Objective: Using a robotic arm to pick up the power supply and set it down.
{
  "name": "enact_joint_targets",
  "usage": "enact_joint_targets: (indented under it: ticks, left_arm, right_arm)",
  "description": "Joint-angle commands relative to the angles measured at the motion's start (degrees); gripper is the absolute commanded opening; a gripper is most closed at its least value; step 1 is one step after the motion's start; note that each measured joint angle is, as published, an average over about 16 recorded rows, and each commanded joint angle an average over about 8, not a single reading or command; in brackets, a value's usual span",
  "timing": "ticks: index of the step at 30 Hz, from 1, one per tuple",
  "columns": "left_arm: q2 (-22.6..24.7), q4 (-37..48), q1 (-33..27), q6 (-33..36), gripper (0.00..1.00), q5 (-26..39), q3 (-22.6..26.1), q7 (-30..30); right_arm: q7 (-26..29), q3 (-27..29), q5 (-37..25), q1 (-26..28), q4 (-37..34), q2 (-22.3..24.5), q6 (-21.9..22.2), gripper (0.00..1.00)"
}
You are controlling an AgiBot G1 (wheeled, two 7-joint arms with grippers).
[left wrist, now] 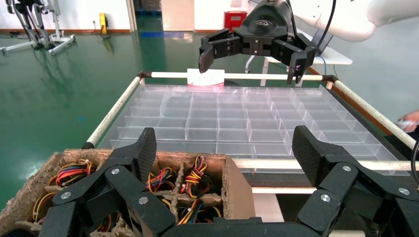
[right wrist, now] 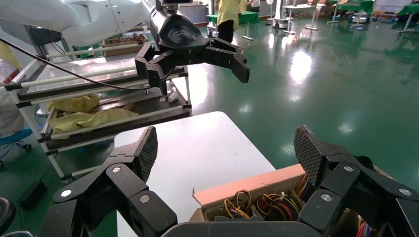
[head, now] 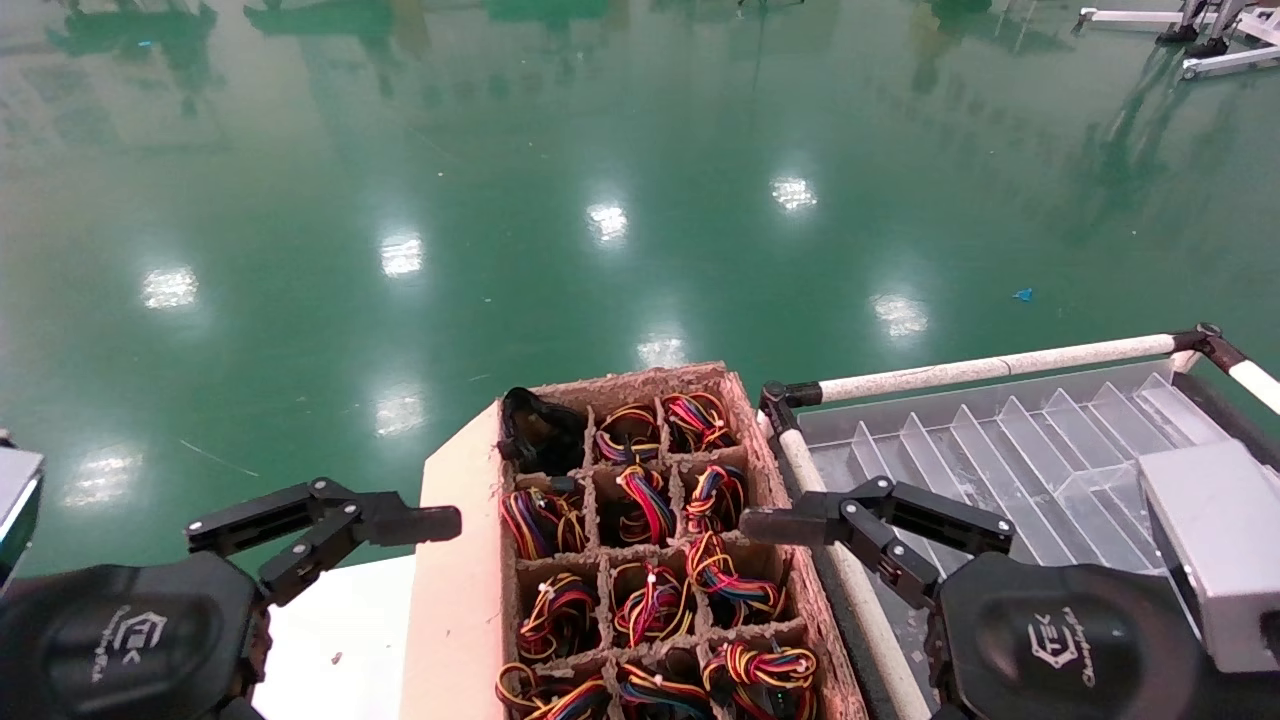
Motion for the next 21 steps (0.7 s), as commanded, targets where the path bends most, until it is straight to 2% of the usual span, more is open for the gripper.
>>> enact_joint_targets:
  ticks: [1,21]
  left_arm:
    - [0.0,0.0,0.0,0.0,0.0,0.0,0.0,0.0]
    - [0.0,0.0,0.0,0.0,0.0,0.0,0.0,0.0]
  right_arm:
    - [0.0,0.0,0.0,0.0,0.0,0.0,0.0,1.0]
    - [0.0,0.0,0.0,0.0,0.0,0.0,0.0,1.0]
